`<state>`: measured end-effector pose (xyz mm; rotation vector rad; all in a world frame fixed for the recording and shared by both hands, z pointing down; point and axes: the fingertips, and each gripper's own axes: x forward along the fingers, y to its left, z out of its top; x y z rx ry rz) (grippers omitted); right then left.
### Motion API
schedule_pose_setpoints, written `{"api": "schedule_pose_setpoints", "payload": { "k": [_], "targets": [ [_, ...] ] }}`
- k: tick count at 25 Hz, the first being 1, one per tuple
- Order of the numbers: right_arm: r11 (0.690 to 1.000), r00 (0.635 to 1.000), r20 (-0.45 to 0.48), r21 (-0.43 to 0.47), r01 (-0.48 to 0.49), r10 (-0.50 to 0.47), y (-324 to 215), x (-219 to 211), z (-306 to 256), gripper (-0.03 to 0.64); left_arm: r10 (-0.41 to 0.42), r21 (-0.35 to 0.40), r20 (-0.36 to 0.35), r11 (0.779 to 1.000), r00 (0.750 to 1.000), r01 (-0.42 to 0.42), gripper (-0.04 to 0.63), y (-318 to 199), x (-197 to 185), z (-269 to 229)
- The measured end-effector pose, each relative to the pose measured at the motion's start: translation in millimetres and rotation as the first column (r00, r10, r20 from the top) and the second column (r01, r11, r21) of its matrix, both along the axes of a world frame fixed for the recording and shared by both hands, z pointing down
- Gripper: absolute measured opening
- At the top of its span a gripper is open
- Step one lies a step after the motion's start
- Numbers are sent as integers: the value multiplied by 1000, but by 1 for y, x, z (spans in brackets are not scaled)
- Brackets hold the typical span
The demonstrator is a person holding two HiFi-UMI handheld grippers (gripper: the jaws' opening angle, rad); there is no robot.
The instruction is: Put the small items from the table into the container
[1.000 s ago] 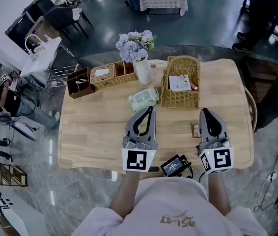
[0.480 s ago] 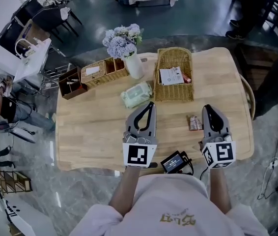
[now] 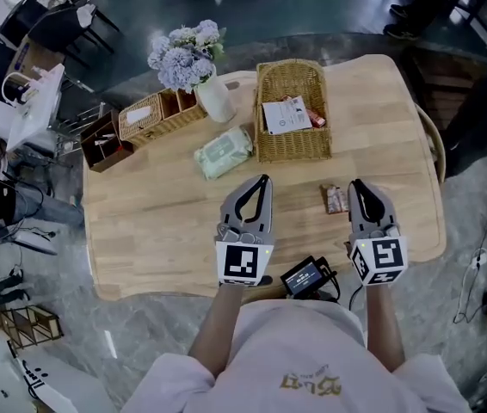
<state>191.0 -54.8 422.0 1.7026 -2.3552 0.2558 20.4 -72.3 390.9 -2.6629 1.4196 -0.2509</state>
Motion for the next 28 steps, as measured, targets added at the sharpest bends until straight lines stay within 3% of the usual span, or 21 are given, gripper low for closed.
{"api": "schedule_pose_setpoints", "payload": {
  "k": [8, 12, 22, 28],
  "targets": [
    [995, 1000, -19, -93, -25, 23, 1, 14, 48, 26, 15, -94, 7, 995, 1000, -14, -8, -10, 16, 38],
    [990, 999, -22, -131, -42, 40, 1, 20, 68, 26, 66, -84, 34, 994, 997, -63, -8, -14, 29, 56],
    [973, 998, -23, -220, -69, 66, 4, 34, 106, 32, 136, -162, 30, 978, 990, -129, -8, -14, 65, 93],
    [958, 997, -36, -276, -72, 65, 8, 39, 131, 58, 200, -165, 51, 968, 978, -189, -8, -13, 78, 118]
  ]
}}
